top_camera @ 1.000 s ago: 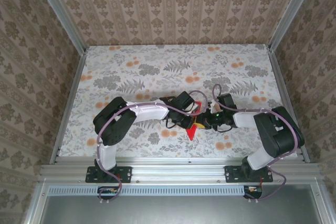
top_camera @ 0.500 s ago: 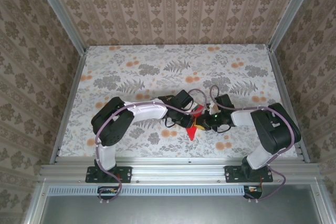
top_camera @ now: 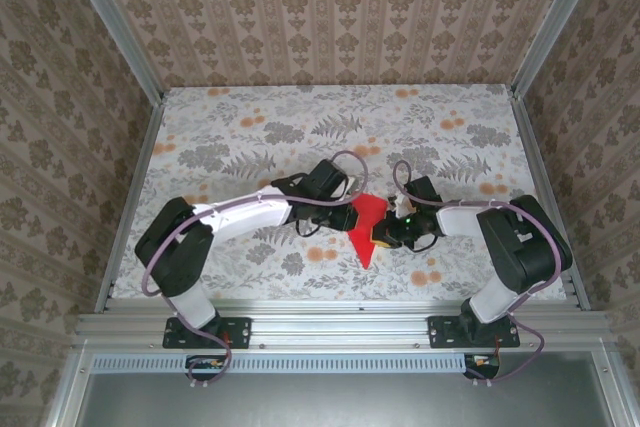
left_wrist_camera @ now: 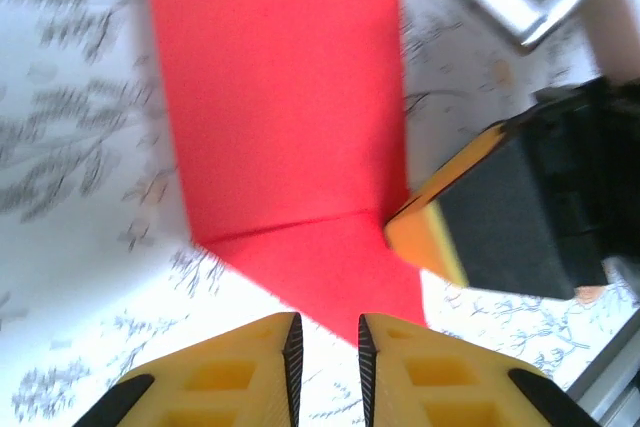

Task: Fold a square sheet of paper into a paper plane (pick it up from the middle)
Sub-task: Fold the wing for the fifth time at the center of the table.

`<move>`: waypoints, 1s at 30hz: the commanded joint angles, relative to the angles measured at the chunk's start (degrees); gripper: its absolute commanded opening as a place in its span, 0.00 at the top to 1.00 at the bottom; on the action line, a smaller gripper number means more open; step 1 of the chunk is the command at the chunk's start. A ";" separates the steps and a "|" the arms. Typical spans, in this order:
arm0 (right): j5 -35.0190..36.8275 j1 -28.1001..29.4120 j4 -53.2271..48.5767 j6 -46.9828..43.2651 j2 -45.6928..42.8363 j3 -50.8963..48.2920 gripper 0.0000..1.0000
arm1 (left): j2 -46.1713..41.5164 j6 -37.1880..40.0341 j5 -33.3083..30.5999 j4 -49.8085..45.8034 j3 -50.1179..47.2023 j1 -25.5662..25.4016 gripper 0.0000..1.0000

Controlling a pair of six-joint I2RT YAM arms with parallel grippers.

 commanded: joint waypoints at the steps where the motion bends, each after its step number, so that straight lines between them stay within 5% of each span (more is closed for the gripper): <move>1: 9.87 -0.16 -5.42 -2.19 2.28 -0.38 0.90 | -2.03 -10.83 -1.47 9.74 -6.51 -0.06 0.75; 4: 10.53 0.15 -5.85 -2.34 2.23 -0.37 0.92 | -1.61 -17.74 0.07 23.34 -11.83 -0.24 0.75; 11: 11.29 0.33 -7.16 -3.03 2.22 0.25 0.97 | 3.72 -23.60 0.17 35.85 -13.98 -0.93 0.77; 24: 12.44 0.53 -7.56 -3.53 1.84 0.19 1.00 | 1.28 -21.16 -7.51 21.07 -12.21 -1.32 0.74; 30: 12.09 0.77 -7.36 -3.42 1.98 0.61 1.00 | 3.07 -21.72 -6.27 23.26 -11.92 -1.18 0.73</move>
